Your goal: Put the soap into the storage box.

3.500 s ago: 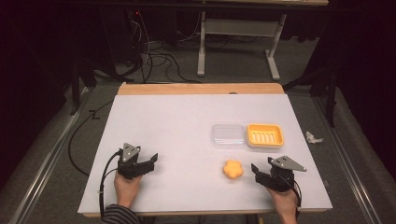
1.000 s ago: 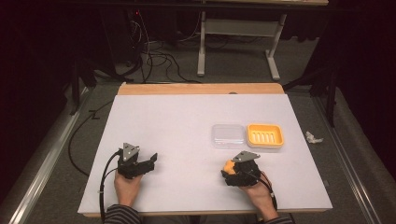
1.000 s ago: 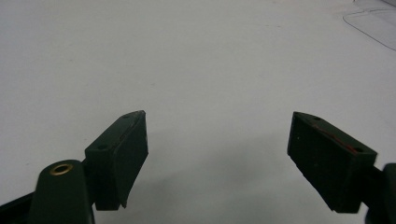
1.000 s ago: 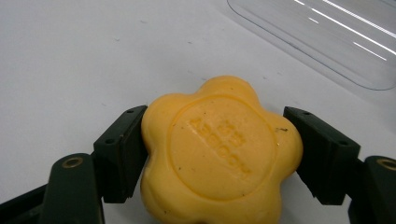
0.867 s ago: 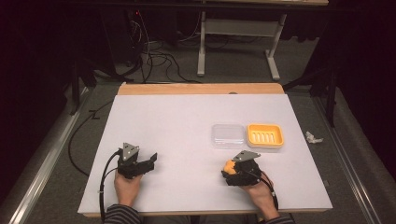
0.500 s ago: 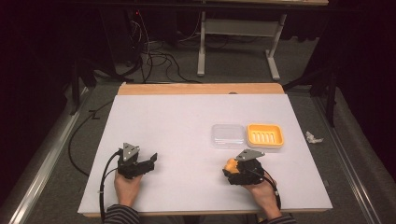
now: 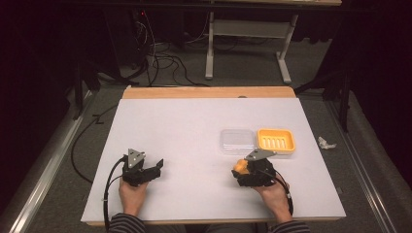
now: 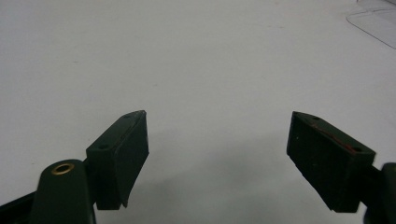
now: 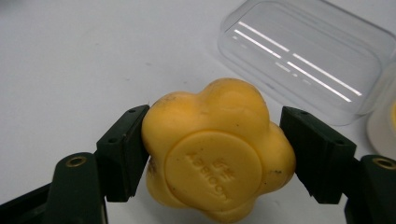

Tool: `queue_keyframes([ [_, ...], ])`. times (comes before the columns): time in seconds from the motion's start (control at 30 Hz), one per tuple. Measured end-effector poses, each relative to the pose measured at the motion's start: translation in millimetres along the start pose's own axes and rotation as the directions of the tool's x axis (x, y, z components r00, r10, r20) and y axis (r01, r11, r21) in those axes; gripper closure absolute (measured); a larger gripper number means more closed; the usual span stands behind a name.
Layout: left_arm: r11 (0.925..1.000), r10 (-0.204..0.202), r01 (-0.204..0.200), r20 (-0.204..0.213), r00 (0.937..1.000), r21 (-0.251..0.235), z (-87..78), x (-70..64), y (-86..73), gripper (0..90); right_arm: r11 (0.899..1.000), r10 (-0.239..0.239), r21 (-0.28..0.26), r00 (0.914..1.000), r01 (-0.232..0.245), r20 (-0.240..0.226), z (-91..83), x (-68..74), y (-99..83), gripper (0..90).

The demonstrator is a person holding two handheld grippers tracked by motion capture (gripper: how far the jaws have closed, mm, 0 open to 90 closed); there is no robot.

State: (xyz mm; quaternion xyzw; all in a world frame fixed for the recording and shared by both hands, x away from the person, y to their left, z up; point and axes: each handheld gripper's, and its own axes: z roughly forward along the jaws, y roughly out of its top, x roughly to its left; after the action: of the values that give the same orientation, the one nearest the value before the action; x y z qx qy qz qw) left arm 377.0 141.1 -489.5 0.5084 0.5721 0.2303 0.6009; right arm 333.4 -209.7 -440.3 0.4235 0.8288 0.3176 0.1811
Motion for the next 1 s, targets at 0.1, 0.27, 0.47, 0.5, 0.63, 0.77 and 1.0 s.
queue_keyframes([
  [0.1, 1.0000, -0.007, 0.007, 0.002, 1.0000, 0.002, 0.1, 0.2, 0.3, 21.9, 1.000, 0.020, -0.014, 0.9997, -0.020, 0.015, -3.8, -5.1, 2.6, 27.7],
  [0.27, 1.0000, -0.006, 0.006, 0.003, 1.0000, 0.002, 0.0, 0.2, 0.3, 22.0, 0.999, 0.039, -0.026, 0.9991, -0.039, 0.017, -9.0, -10.6, 3.7, 28.3],
  [0.47, 0.9978, -0.055, 0.056, -0.003, 0.9985, 0.037, 3.3, 4.8, 3.3, 23.3, 0.994, 0.086, -0.061, 0.9963, -0.085, 0.004, -26.9, -15.1, 1.1, 28.8],
  [0.5, 0.9980, -0.055, 0.054, 0.005, 0.9985, 0.033, 2.3, 4.0, 3.1, 23.1, 0.995, 0.080, -0.055, 0.9968, -0.079, 0.011, -29.1, -16.3, 1.1, 28.9],
  [0.63, 0.9997, -0.020, 0.019, 0.019, 0.9996, 0.018, -0.1, 0.8, 0.8, 22.7, 0.996, 0.071, -0.061, 0.9966, -0.068, 0.043, -34.8, -24.1, 0.4, 35.6],
  [0.77, 0.9994, -0.029, 0.029, 0.031, 0.9991, 0.019, -0.5, 1.1, 1.2, 21.8, 0.987, 0.136, -0.090, 0.9891, -0.131, 0.056, -39.2, -37.7, -8.9, 39.0],
  [1.0, 0.9995, -0.027, 0.027, 0.027, 0.9993, 0.015, -0.7, 1.0, 1.2, 21.4, 0.991, 0.121, -0.070, 0.9906, -0.117, 0.063, -33.3, -44.3, -13.8, 39.0],
])
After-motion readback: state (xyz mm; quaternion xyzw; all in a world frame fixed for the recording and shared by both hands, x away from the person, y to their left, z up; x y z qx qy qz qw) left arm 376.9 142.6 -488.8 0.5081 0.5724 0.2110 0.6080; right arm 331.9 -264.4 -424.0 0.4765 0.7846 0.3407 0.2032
